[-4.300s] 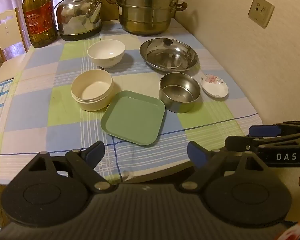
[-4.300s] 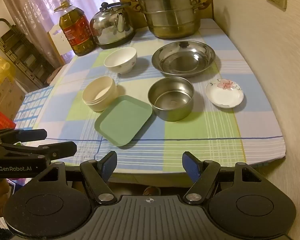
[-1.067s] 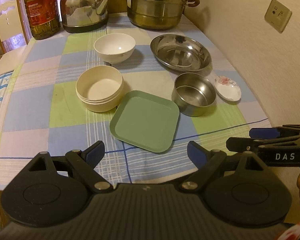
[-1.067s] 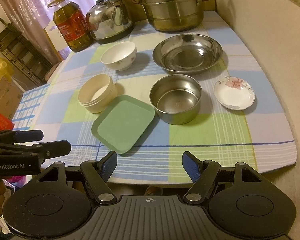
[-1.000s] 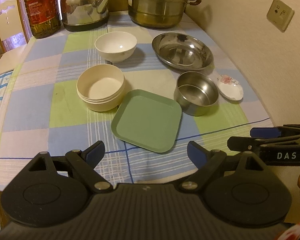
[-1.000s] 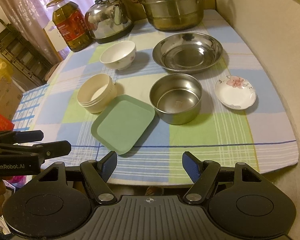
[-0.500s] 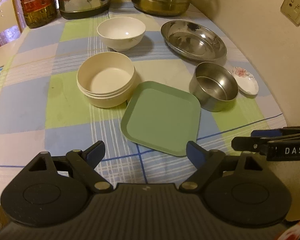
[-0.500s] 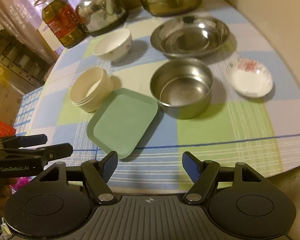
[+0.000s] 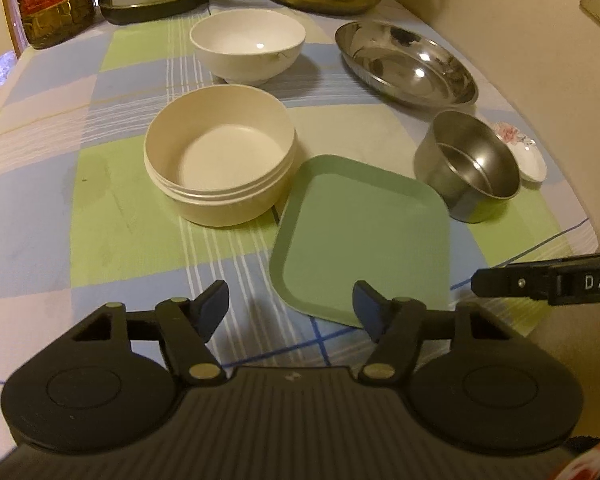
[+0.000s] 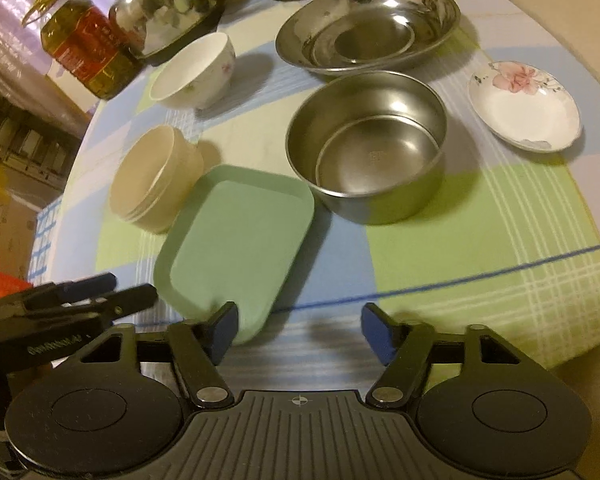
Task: Organize plates and bowls
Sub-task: 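Move both grippers toward the green square plate's edge, then close the left gripper on the green plate's rim while the right gripper closes beside it, then carry the green plate with both grippers and lower it into the large steel plate, then open both grippers and lift them away from the green plate, then move both grippers toward the small white floral saucer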
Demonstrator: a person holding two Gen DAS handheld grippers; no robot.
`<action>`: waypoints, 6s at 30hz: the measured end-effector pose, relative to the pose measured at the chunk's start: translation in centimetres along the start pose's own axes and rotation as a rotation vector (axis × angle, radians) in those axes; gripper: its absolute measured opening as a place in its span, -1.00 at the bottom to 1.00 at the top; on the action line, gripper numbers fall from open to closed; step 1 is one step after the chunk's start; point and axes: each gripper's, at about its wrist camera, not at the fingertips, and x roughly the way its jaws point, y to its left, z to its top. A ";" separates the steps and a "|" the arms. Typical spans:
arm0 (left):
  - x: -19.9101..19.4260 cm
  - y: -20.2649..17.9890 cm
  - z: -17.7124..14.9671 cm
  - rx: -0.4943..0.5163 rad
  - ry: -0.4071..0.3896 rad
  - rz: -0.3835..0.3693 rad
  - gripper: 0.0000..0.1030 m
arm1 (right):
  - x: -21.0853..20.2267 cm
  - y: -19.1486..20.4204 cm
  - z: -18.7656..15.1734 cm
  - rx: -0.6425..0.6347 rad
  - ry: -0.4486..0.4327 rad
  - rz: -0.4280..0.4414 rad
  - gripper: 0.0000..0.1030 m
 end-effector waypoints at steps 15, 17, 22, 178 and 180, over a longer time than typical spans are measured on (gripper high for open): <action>3.2 1.1 1.6 0.060 0.014 -0.029 -0.26 | 3.2 1.6 1.0 0.007 -0.043 -0.023 -0.35; 3.4 1.2 1.7 0.061 0.021 -0.029 -0.32 | 3.4 1.5 1.1 0.008 -0.043 -0.024 -0.42; 3.9 1.1 1.6 0.060 0.036 -0.028 -0.50 | 3.8 1.4 1.2 0.009 -0.037 -0.035 -0.59; -6.4 -9.7 1.9 -0.019 -0.102 0.077 0.04 | -10.8 -6.3 0.5 -0.037 -0.270 -0.004 0.51; -6.5 -9.8 1.5 -0.021 -0.097 0.076 0.04 | -10.8 -6.2 0.0 -0.053 -0.262 -0.015 0.51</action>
